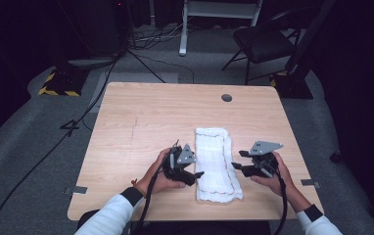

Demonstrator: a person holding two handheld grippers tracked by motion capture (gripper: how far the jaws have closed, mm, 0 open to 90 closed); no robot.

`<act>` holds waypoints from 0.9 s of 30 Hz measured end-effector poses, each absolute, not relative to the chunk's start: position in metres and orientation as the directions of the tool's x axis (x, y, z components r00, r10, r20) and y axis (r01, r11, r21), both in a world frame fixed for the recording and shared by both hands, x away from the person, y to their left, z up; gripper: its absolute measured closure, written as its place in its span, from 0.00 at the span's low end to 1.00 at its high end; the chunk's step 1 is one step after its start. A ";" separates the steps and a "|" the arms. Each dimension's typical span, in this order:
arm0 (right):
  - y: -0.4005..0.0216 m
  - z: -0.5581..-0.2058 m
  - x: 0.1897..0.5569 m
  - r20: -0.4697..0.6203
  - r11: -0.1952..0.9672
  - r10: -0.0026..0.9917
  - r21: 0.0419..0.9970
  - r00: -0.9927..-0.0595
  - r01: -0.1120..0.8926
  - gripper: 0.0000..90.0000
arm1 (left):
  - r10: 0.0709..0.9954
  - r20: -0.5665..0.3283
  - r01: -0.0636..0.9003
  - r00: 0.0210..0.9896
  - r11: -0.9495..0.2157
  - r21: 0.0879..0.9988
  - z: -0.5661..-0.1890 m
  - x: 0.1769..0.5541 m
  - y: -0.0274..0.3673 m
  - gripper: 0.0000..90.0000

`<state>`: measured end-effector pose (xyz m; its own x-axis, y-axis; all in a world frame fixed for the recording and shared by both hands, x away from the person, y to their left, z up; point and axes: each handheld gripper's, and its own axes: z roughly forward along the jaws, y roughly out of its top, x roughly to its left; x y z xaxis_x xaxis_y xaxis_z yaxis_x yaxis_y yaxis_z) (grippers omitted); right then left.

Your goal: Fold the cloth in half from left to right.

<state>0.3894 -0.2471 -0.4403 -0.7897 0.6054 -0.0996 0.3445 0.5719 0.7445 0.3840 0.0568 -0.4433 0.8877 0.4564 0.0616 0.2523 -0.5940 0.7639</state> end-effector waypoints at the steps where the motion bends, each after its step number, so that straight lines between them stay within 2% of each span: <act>1: -0.247 -0.439 0.398 -0.109 0.568 0.617 0.747 -0.780 0.345 0.50 | 0.472 0.049 0.270 0.880 -0.583 0.766 -0.441 0.393 0.056 0.26; 7: -0.237 -0.447 0.450 -0.096 0.550 0.658 0.738 -0.747 0.390 0.52 | 0.531 0.076 0.304 0.844 -0.590 0.748 -0.448 0.451 0.045 0.26; 9: -0.231 -0.453 0.467 -0.128 0.580 0.659 0.714 -0.741 0.392 0.53 | 0.544 0.042 0.342 0.838 -0.583 0.737 -0.456 0.470 0.041 0.27; 11: -0.224 -0.458 0.483 -0.142 0.595 0.667 0.692 -0.732 0.409 0.53 | 0.575 0.045 0.373 0.817 -0.586 0.719 -0.464 0.486 0.036 0.27; 14: -0.217 -0.464 0.502 -0.109 0.581 0.676 0.688 -0.729 0.436 0.53 | 0.601 0.011 0.423 0.799 -0.575 0.701 -0.476 0.504 0.031 0.27; 16: -0.211 -0.467 0.511 -0.108 0.583 0.682 0.677 -0.723 0.449 0.52 | 0.606 -0.012 0.442 0.795 -0.566 0.696 -0.481 0.510 0.028 0.26; 18: -0.207 -0.472 0.518 -0.081 0.571 0.684 0.678 -0.725 0.463 0.51 | 0.611 0.010 0.441 0.791 -0.581 0.684 -0.486 0.514 0.025 0.25; 23: -0.209 -0.484 0.528 -0.065 0.558 0.712 0.657 -0.700 0.507 0.48 | 0.622 -0.043 0.484 0.782 -0.563 0.670 -0.495 0.524 0.024 0.20; 27: -0.216 -0.490 0.534 0.016 0.503 0.721 0.676 -0.693 0.539 0.48 | 0.626 -0.071 0.498 0.777 -0.542 0.676 -0.499 0.529 0.024 0.17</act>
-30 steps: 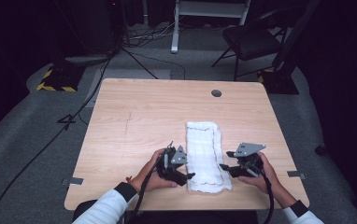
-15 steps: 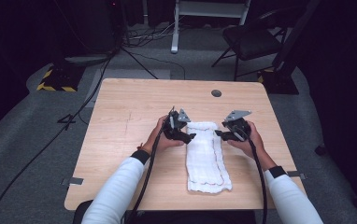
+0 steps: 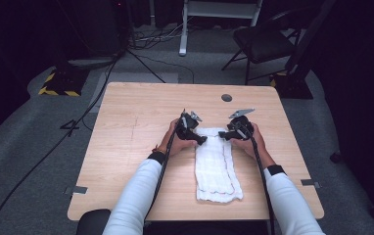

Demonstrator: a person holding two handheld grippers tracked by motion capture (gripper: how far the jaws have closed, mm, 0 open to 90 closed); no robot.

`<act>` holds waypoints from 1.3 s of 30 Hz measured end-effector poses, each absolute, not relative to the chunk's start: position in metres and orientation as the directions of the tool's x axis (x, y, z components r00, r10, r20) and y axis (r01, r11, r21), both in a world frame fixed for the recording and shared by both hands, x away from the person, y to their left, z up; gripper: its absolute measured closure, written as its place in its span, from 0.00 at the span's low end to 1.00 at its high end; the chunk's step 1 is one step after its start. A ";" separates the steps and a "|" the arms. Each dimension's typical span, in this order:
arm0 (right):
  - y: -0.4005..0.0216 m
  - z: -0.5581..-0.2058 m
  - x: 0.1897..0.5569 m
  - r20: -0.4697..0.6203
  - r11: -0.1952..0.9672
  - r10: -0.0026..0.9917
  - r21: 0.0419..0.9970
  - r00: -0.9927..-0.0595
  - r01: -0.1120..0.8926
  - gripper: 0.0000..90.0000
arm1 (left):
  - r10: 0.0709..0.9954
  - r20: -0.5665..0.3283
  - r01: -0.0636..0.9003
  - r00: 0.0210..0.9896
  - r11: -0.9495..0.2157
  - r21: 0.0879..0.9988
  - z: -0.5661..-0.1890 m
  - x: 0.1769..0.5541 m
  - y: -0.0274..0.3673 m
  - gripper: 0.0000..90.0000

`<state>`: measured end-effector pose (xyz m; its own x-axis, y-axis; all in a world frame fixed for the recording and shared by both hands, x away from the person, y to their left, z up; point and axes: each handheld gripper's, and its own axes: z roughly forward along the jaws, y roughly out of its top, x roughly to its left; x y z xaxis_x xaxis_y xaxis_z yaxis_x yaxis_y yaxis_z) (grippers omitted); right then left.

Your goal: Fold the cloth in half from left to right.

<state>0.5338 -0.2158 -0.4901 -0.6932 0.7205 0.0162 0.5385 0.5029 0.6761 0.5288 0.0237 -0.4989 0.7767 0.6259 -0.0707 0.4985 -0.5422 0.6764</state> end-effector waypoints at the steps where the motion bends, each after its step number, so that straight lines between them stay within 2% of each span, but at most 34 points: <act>1: -0.217 -0.491 0.534 0.035 0.491 0.722 0.679 -0.691 0.546 0.49 | 0.617 -0.064 0.489 0.784 -0.551 0.676 -0.499 0.530 0.023 0.17; 3: -0.218 -0.491 0.534 0.046 0.493 0.709 0.681 -0.704 0.541 0.54 | 0.608 -0.060 0.483 0.791 -0.561 0.673 -0.498 0.531 0.023 0.19; 4: -0.218 -0.491 0.534 0.051 0.498 0.702 0.679 -0.711 0.540 0.59 | 0.602 -0.072 0.479 0.795 -0.551 0.683 -0.497 0.531 0.024 0.25; 5: -0.217 -0.490 0.534 0.051 0.503 0.694 0.679 -0.718 0.535 0.62 | 0.603 -0.087 0.488 0.793 -0.543 0.683 -0.495 0.531 0.024 0.40; 8: -0.216 -0.490 0.533 0.066 0.501 0.689 0.677 -0.722 0.539 0.71 | 0.583 -0.108 0.485 0.805 -0.543 0.685 -0.495 0.533 0.028 0.59; 11: -0.214 -0.489 0.531 0.087 0.500 0.678 0.672 -0.729 0.546 0.83 | 0.566 -0.127 0.485 0.815 -0.545 0.684 -0.494 0.533 0.030 0.72; 14: -0.211 -0.488 0.530 0.066 0.525 0.667 0.665 -0.742 0.531 0.88 | 0.556 -0.116 0.476 0.823 -0.562 0.676 -0.493 0.535 0.028 0.79; 23: -0.205 -0.479 0.529 -0.050 0.540 0.696 0.694 -0.716 0.476 0.93 | 0.604 -0.017 0.443 0.797 -0.566 0.695 -0.482 0.542 0.021 0.91; 29: -0.205 -0.453 0.530 -0.111 0.523 0.716 0.739 -0.690 0.424 0.93 | 0.634 0.009 0.423 0.773 -0.527 0.737 -0.458 0.544 0.021 0.91; 32: -0.205 -0.441 0.529 -0.132 0.519 0.717 0.757 -0.684 0.398 0.93 | 0.623 0.035 0.389 0.781 -0.531 0.753 -0.444 0.544 0.023 0.91; 39: -0.206 -0.423 0.522 -0.150 0.512 0.708 0.782 -0.690 0.356 0.93 | 0.596 0.036 0.350 0.802 -0.518 0.781 -0.426 0.535 0.031 0.90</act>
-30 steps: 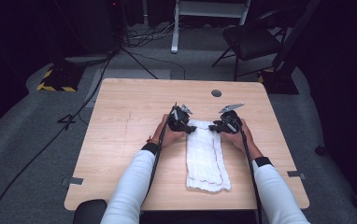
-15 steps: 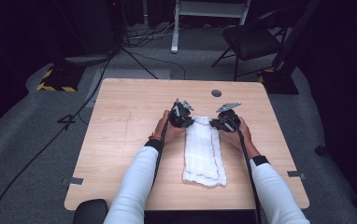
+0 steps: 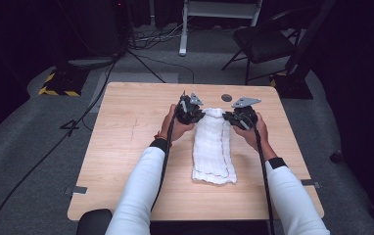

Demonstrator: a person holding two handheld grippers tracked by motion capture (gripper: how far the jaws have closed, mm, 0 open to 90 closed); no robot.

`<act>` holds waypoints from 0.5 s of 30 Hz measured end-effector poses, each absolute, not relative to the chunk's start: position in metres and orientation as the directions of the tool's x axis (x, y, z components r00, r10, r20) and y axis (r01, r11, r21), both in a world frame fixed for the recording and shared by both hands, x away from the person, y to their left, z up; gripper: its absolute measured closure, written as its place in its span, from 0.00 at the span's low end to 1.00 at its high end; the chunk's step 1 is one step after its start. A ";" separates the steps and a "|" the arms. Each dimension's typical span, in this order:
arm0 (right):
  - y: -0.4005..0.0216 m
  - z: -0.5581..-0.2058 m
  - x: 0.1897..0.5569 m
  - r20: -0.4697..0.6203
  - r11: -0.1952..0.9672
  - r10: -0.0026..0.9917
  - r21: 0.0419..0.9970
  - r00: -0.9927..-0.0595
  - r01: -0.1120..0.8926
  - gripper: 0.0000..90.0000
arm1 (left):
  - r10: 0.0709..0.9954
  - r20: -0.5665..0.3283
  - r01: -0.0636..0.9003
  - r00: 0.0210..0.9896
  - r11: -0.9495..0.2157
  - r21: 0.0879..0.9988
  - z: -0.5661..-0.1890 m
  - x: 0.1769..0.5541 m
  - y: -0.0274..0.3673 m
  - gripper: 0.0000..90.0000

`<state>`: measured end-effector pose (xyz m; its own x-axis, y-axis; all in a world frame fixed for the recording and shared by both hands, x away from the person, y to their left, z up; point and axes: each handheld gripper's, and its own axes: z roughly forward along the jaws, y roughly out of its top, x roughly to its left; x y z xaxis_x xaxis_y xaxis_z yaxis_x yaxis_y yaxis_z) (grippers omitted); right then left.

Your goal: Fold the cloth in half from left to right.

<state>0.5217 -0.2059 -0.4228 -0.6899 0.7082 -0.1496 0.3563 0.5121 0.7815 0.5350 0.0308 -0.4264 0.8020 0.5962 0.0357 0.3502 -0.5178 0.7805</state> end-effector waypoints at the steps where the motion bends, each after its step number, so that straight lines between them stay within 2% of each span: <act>1: -0.206 -0.421 0.520 -0.150 0.510 0.708 0.784 -0.691 0.352 0.93 | 0.590 0.039 0.342 0.806 -0.519 0.783 -0.424 0.533 0.031 0.90; 13: -0.219 -0.420 0.484 -0.125 0.509 0.643 0.807 -0.755 0.300 0.94 | 0.490 0.039 0.265 0.871 -0.536 0.802 -0.425 0.491 0.039 0.91; 15: -0.219 -0.420 0.477 -0.125 0.513 0.628 0.809 -0.768 0.287 0.94 | 0.463 0.064 0.234 0.884 -0.558 0.796 -0.422 0.484 0.040 0.90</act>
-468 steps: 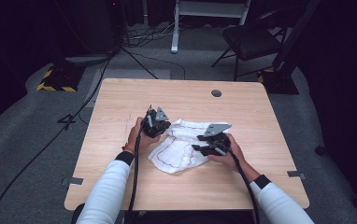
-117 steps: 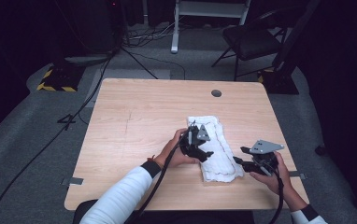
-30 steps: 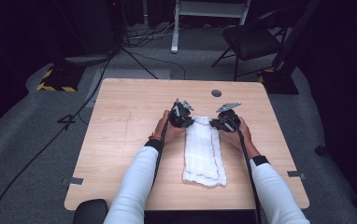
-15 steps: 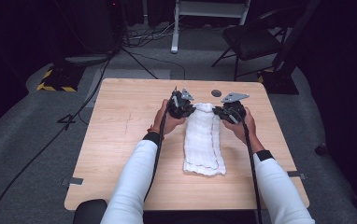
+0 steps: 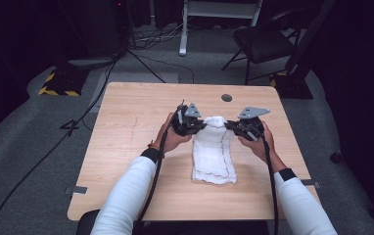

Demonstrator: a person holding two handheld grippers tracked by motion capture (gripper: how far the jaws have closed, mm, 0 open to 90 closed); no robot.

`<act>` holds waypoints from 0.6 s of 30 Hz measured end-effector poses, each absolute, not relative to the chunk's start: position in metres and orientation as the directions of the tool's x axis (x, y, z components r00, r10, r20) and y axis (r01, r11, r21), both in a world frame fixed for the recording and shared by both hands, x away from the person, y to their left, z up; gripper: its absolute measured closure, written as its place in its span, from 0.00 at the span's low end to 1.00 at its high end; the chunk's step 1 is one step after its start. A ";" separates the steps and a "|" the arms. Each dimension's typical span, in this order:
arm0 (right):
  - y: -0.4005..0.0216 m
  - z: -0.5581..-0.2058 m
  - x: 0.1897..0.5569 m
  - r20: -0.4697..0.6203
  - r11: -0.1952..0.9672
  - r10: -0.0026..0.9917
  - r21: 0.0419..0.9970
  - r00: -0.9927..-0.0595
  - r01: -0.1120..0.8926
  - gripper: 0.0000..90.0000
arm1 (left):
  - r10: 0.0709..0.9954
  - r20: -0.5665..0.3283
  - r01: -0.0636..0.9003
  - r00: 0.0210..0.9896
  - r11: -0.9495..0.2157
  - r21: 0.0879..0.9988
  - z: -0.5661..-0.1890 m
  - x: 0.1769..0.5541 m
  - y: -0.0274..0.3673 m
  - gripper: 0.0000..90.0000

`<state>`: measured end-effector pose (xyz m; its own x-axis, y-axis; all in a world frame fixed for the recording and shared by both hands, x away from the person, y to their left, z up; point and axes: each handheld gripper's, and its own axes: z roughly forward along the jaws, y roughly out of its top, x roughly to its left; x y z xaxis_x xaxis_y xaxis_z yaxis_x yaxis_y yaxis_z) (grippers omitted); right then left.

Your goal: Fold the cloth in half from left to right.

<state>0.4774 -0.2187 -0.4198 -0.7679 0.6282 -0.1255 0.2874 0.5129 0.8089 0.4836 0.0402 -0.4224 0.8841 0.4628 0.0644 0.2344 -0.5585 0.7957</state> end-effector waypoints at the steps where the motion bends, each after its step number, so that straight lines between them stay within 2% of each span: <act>1: -0.219 -0.420 0.474 -0.124 0.514 0.620 0.810 -0.775 0.282 0.94 | 0.447 0.069 0.222 0.892 -0.566 0.794 -0.421 0.480 0.041 0.90; 11: -0.225 -0.425 0.443 -0.131 0.542 0.560 0.804 -0.818 0.243 0.94 | 0.403 0.053 0.211 0.914 -0.581 0.786 -0.428 0.451 0.047 0.86; 18: -0.227 -0.431 0.423 -0.127 0.564 0.519 0.794 -0.845 0.227 0.94 | 0.329 0.073 0.163 0.941 -0.633 0.756 -0.439 0.423 0.050 0.86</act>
